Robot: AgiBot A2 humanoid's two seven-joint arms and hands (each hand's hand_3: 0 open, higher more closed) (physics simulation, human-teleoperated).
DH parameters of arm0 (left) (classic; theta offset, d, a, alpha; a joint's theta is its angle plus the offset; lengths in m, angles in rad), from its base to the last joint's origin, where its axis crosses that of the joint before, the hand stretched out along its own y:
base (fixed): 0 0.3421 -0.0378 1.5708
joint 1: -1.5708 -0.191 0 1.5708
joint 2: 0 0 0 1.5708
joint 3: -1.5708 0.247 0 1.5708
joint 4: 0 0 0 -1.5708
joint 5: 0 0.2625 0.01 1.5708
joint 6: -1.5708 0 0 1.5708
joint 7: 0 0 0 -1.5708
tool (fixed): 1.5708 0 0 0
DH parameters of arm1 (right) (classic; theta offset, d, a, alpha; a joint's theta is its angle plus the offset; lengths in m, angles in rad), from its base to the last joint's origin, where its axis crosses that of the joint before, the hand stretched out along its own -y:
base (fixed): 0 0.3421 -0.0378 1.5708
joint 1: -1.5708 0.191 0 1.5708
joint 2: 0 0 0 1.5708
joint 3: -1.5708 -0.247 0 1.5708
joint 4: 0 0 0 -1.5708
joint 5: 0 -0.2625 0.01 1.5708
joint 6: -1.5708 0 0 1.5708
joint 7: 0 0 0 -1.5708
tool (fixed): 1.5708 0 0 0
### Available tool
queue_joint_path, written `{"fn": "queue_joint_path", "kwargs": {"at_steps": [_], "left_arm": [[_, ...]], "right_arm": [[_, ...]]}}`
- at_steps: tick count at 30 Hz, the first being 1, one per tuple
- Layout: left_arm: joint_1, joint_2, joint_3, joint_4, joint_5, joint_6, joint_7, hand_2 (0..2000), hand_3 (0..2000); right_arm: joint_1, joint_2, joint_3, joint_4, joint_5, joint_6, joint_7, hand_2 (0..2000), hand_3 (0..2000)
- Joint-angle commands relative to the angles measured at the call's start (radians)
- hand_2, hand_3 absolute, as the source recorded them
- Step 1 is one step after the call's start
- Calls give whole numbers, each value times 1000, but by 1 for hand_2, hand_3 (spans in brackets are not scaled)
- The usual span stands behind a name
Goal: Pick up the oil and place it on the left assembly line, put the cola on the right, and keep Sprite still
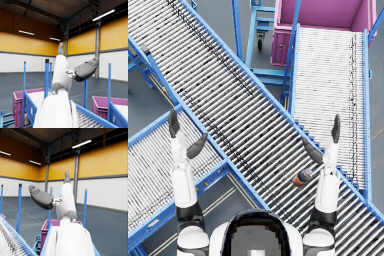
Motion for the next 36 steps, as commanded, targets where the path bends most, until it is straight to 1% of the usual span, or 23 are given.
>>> {"fn": "queue_joint_path", "kwargs": {"at_steps": [1, 2, 3, 6, 10, 11, 12, 13, 15, 16, 18, 21, 23, 27, 28, 29, 31, 32, 36], "left_arm": [[18, -2, -16, -1, 0, 0, 0, 0, 0], [2, 1, -7, -1, 0, 0, 0, 0, 0], [15, -1, -18, -6, 0, 0, 0, 0, 0], [21, 0, -19, -7, 0, 0, 0, 0, 0], [1, 7, -17, -7, 0, 0, 0, 0, 0], [15, 4, -18, -7, 0, 0, 0, 0, 0], [0, 8, -17, -7, 0, 0, 0, 0, 0], [1, 8, -17, -6, 0, 0, 0, 0, 0], [2, 9, -17, -6, 0, 0, 0, 0, 0], [16, 6, -23, -6, 0, 0, 0, 0, 0], [3, 10, -20, -4, 0, 0, 0, 0, 0], [19, 8, -21, -7, 0, 0, 0, 0, 0], [4, 12, -21, -5, 0, 0, 0, 0, 0], [10, 13, -21, -12, 0, 0, 0, 0, 0], [16, 12, -21, -13, 0, 0, 0, 0, 0], [16, 13, -18, -15, 0, 0, 0, 0, 0], [2, 17, -20, -10, 0, 0, 0, 0, 0], [14, 15, -24, -18, 0, 0, 0, 0, 0], [0, 20, -23, -14, 0, 0, 0, 0, 0]], "right_arm": [[16, 3, -9, 3, 0, 0, 0, 0, 0], [13, 2, -10, 3, 0, 0, 0, 0, 0], [2, -1, -5, 0, 0, 0, 0, 0, 0], [13, 0, -13, 8, 0, 0, 0, 0, 0], [-1, -5, -20, 9, 0, 0, 0, 0, 0], [-5, -7, -15, 4, 0, 0, 0, 0, 0], [5, -5, -23, 3, 0, 0, 0, 0, 0], [-7, -8, -18, 4, 0, 0, 0, 0, 0], [3, -7, -29, 7, 0, 0, 0, 0, 0], [-6, -10, -22, 3, 0, 0, 0, 0, 0], [-7, -11, -25, 4, 0, 0, 0, 0, 0], [0, -9, -30, 6, 0, 0, 0, 0, 0], [-9, -12, -28, 4, 0, 0, 0, 0, 0], [3, -10, -24, 9, 0, 0, 0, 0, 0], [-10, -14, -27, 5, 0, 0, 0, 0, 0], [9, -10, -26, 4, 0, 0, 0, 0, 0], [-5, -14, -25, 4, 0, 0, 0, 0, 0], [6, -12, -20, 6, 0, 0, 0, 0, 0], [-8, -18, -23, 7, 0, 0, 0, 0, 0]]}}
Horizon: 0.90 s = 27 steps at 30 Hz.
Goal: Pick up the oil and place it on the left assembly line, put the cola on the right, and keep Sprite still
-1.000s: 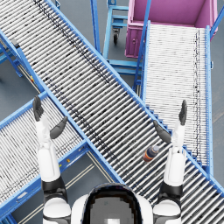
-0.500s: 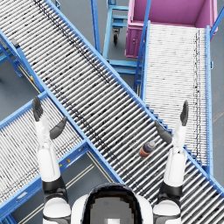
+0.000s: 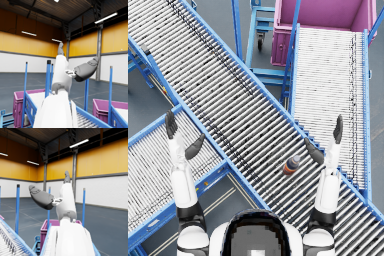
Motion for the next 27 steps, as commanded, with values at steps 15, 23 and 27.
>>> {"fn": "queue_joint_path", "kwargs": {"at_steps": [15, 23, 27], "left_arm": [[0, 7, 3, -5, 0, 0, 0, 0, 0], [3, 11, 9, -3, 0, 0, 0, 0, 0], [2, 13, 9, -14, 0, 0, 0, 0, 0]], "right_arm": [[-98, -26, 71, 32, 0, 0, 0, 0, 0], [-173, -26, 223, 71, 0, 0, 0, 0, 0], [-190, -26, 267, 34, 0, 0, 0, 0, 0]]}}
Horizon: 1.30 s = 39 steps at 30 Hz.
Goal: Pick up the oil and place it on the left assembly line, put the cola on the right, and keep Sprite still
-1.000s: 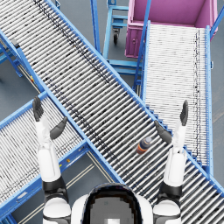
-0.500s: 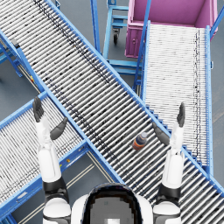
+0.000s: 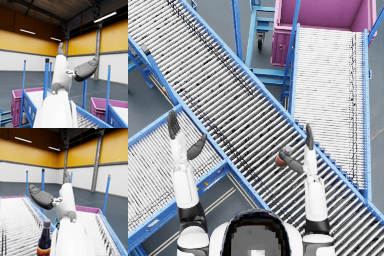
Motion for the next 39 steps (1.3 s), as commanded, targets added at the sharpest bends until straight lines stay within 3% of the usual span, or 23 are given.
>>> {"fn": "queue_joint_path", "kwargs": {"at_steps": [1, 4, 12, 21, 33, 34, 35, 39], "left_arm": [[11, -2, -3, -16, 0, 0, 0, 0, 0], [13, -1, 4, -19, 0, 0, 0, 0, 0], [15, 3, -3, -6, 0, 0, 0, 0, 0], [19, 6, -8, 0, 0, 0, 0, 0, 0], [13, 9, -57, 11, 0, 0, 0, 0, 0], [13, 9, -60, 13, 0, 0, 0, 0, 0], [21, 7, -71, 11, 0, 0, 0, 0, 0], [24, 6, -73, -12, 0, 0, 0, 0, 0]], "right_arm": [[-15, 3, 47, -35, 0, 0, 0, 0, 0], [-18, -1, 73, -83, 0, 0, 0, 0, 0], [57, -43, 160, -390, 0, 0, 0, 0, 0], [85, -68, 189, -581, 0, 0, 0, 0, 0], [242, -146, 264, -946, 0, -1, 0, 0, 0], [240, -146, 260, -931, 0, -1, 0, 1361, 327], [240, -147, 255, -940, 0, 0, 0, 2000, 653], [244, -151, 255, -970, 1, -18, 5, 2000, 1960]]}}
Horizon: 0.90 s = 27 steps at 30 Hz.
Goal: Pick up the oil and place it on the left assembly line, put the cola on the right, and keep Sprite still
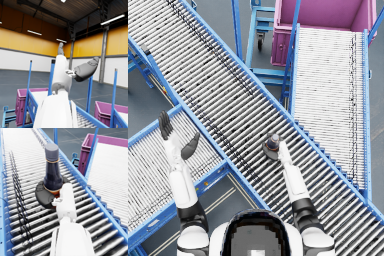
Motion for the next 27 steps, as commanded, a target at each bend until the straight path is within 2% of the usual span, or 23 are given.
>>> {"fn": "queue_joint_path", "kwargs": {"at_steps": [1, 3, 4, 5, 7, 10, 19, 24, 27], "left_arm": [[10, -3, -4, -23, 0, 0, 0, 0, 0], [0, 0, -1, -13, 0, 0, 0, 0, 0], [11, -3, 10, -35, 0, 0, 0, 0, 0], [1, 0, 16, -52, 0, 0, 0, 0, 0], [-6, 3, 0, -74, 0, 0, 0, 0, 0], [3, -1, 7, -87, 0, 0, 0, 0, 0], [-16, 6, 33, -108, 0, 0, 0, 0, 0], [-15, 7, 56, -108, 0, 0, 0, 0, 0], [-23, 10, 53, -107, 0, 0, 0, 0, 0]], "right_arm": [[-5, 0, -10, 52, 0, -24, 2, 2000, 2000], [-58, 14, -58, 297, 0, -33, -7, 2000, 2000], [-45, 8, -106, 353, 1, -23, -11, 2000, 2000], [-18, 0, -172, 362, 1, -6, -12, 2000, 2000], [10, -2, -277, 389, 0, 88, -9, 2000, 2000], [60, 5, -363, 413, -1, 84, -6, 2000, 2000], [213, 64, -590, 301, -1, 70, -6, 2000, 2000], [307, 108, -701, 125, -1, 63, -7, 2000, 2000], [384, 140, -713, 10, -1, 59, -8, 2000, 2000]]}}
